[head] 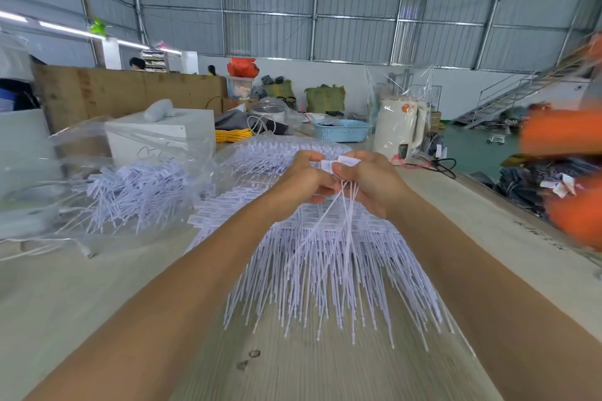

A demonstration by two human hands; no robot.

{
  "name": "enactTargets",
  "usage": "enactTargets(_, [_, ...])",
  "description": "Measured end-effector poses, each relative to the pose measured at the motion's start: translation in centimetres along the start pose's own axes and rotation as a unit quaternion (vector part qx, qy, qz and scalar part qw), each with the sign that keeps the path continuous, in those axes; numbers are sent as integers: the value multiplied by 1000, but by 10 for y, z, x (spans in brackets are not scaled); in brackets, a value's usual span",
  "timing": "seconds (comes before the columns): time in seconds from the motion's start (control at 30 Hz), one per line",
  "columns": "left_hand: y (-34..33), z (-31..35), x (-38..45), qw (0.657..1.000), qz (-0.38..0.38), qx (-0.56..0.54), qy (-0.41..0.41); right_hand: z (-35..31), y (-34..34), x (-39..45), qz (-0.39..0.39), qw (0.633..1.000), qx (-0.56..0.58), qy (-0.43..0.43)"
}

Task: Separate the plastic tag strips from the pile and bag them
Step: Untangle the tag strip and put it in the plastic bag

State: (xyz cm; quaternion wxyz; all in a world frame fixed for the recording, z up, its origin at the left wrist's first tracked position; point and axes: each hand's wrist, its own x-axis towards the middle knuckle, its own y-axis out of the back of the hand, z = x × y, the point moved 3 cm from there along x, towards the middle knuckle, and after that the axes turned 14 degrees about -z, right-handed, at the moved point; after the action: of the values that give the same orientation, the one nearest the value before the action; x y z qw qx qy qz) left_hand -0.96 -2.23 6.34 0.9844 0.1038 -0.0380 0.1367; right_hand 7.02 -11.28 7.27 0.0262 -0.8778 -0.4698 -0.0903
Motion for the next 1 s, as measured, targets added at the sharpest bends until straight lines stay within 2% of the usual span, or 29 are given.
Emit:
enactTargets(0.1, [-12,-2,-5,995,-96,-9,17,0,-2,2,22,998,56,27])
enactTargets(0.17, [-20,-4,-9,991,-130,-19,19,1,-5,4,42,996,71,21])
enactTargets(0.37, [-14,-7,-10,993,-114,36,20,1,-2,5,68,995,65,45])
enactTargets(0.5, [-10,-11,-11,994,-107,25,9,3,1,8,91,989,103,45])
enactTargets(0.7, [-7,-15,-15,994,-113,2,-15,-1,-5,12,3,990,140,17])
enactTargets(0.8, [-4,-16,-16,996,-89,-9,-30,-3,-8,15,-54,994,89,-18])
enactTargets(0.87, [-1,-17,-16,997,-65,-6,-37,-4,-14,15,-54,998,29,-17])
enactTargets(0.93, [-1,-18,-15,998,-57,-1,-33,-7,-16,15,8,994,-98,55])
enactTargets(0.97, [-2,-18,-15,998,-62,-3,-31,-9,-18,14,11,982,-166,87])
enactTargets(1.0, [-2,-19,-15,997,-65,-5,-28,-10,-22,13,-18,971,-213,102])
